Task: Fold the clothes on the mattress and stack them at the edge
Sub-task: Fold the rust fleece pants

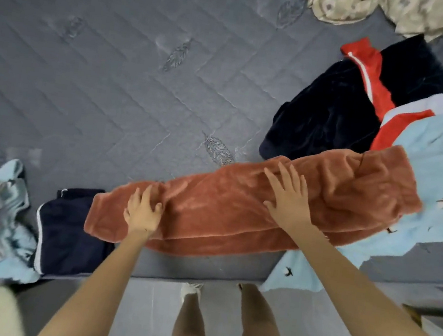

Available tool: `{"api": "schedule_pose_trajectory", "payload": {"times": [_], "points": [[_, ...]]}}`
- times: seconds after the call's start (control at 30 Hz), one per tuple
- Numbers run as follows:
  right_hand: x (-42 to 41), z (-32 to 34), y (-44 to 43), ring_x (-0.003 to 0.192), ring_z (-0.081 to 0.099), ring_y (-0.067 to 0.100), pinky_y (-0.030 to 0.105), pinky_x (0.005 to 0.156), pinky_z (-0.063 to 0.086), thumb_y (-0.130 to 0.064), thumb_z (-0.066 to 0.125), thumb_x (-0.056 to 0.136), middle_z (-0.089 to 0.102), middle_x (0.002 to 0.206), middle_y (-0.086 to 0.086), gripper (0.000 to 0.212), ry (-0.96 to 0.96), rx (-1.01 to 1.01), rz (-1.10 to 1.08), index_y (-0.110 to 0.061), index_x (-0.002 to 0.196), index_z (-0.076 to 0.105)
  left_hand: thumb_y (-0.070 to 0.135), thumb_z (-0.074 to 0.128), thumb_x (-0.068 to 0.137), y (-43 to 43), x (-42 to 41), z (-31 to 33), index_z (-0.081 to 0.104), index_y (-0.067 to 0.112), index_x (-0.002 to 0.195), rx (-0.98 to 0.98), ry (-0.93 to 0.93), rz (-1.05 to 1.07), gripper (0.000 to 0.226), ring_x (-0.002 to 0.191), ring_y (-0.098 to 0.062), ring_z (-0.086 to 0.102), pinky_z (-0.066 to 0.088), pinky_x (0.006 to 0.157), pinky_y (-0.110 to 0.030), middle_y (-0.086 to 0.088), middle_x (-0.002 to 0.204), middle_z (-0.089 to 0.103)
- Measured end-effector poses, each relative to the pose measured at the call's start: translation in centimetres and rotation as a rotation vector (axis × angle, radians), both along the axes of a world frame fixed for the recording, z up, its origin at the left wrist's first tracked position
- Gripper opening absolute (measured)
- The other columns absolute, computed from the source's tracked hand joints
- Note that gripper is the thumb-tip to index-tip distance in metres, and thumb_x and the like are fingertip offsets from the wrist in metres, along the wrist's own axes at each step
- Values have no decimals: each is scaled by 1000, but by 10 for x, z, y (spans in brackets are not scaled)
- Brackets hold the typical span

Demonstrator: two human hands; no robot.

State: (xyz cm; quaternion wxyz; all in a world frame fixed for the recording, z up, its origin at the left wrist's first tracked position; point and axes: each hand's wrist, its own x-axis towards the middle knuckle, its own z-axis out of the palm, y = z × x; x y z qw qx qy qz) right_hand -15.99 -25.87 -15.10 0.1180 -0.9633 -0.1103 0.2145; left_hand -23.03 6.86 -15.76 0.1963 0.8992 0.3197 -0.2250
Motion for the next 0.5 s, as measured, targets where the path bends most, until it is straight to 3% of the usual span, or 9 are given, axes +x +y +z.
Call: {"api": "schedule_pose_trajectory", "payload": {"times": [0.2, 0.37, 0.43, 0.5], "points": [[-23, -33, 66, 148, -11, 27, 45, 118, -7, -37, 63, 89, -8, 162, 4, 86, 100, -56, 112, -32, 153, 6, 25, 52, 96, 66, -29, -15, 24, 16, 150, 49, 23, 223, 61, 145, -35, 13, 12, 116, -52, -17, 158, 15], [-33, -56, 116, 148, -12, 26, 43, 118, -6, -39, 62, 89, -7, 162, 3, 85, 93, -27, 148, -31, 154, 7, 24, 54, 95, 121, -59, -41, 16, 9, 152, 34, -16, 342, 70, 142, -39, 20, 22, 114, -53, -22, 155, 19], [-39, -62, 138, 148, -12, 25, 42, 119, -6, -38, 62, 90, -6, 162, 3, 84, 102, 11, 158, -31, 153, 8, 26, 57, 94, 140, -68, -52, 15, 4, 150, 4, -2, 430, 74, 138, -41, 27, 27, 111, -52, -24, 152, 26], [-45, -65, 161, 149, -7, 24, 42, 120, -2, -37, 63, 89, -2, 162, 2, 82, 113, 71, 156, -31, 153, 11, 29, 61, 92, 153, -74, -60, 29, 1, 144, 10, 30, 513, 67, 129, -42, 40, 34, 106, -53, -24, 142, 42]]}}
